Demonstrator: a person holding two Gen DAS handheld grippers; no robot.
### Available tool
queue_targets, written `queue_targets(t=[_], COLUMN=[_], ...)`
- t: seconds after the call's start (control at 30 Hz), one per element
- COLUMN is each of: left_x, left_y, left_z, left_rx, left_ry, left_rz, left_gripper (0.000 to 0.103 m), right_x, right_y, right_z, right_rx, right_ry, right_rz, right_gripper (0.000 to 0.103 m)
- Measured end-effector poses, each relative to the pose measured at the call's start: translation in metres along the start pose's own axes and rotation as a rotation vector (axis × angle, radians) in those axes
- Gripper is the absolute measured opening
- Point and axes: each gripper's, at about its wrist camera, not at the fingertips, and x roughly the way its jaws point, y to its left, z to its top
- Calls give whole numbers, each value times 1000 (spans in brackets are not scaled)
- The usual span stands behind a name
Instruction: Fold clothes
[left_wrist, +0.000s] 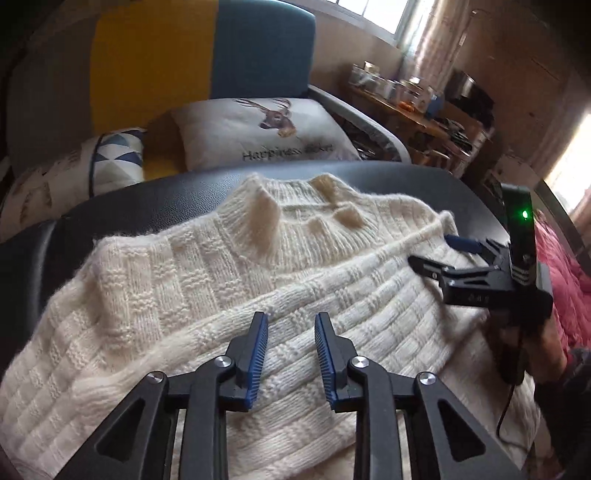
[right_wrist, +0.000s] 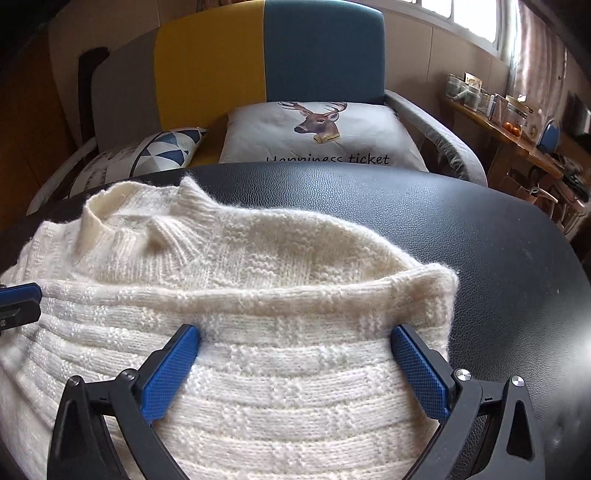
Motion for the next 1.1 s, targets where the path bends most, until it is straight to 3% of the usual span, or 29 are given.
queue_targets(t=[0.1, 0.27, 0.3, 0.33, 0.37, 0.43, 0.53, 0.67, 0.73, 0.83, 0.93, 1.1], left_x=[3, 21, 20, 19, 16, 8, 29, 23, 10, 0, 8, 22], left_y=[4, -11, -12, -12, -12, -10, 3, 9, 12, 5, -4, -12], left_z=[7, 18, 20, 21, 22, 24, 19, 17, 18, 19, 18, 22], left_rx=[51, 221, 223, 224, 221, 192, 119, 26, -16, 67, 167, 248], left_ry=[29, 111, 108, 104, 89, 31, 62, 6, -14, 3, 98, 145], left_rz=[0, 21, 36, 51, 69, 117, 210, 165, 44, -10, -34, -5], left_gripper=[28, 32, 30, 9, 0, 1, 1, 3, 19, 25, 27, 26], right_x=[1, 2, 2, 2, 2, 2, 2, 2, 2, 3, 4, 5], right_y=[0, 0, 0, 0, 0, 0, 1, 0, -1, -1, -4, -5], right_z=[-1, -1, -1, -1, -1, -1, -1, -2, -2, -2, -1, -1], right_rx=[-5, -5, -5, -4, -4, -4, -5, -3, -2, -3, -2, -5], right_ry=[-6, -6, -6, -7, -7, -8, -9, -11, -13, -15, -16, -16], right_rz=[7, 6, 7, 7, 7, 6, 4, 7, 9, 10, 12, 15], right_gripper=[103, 103, 103, 103, 103, 103, 103, 103, 103, 103, 103, 103])
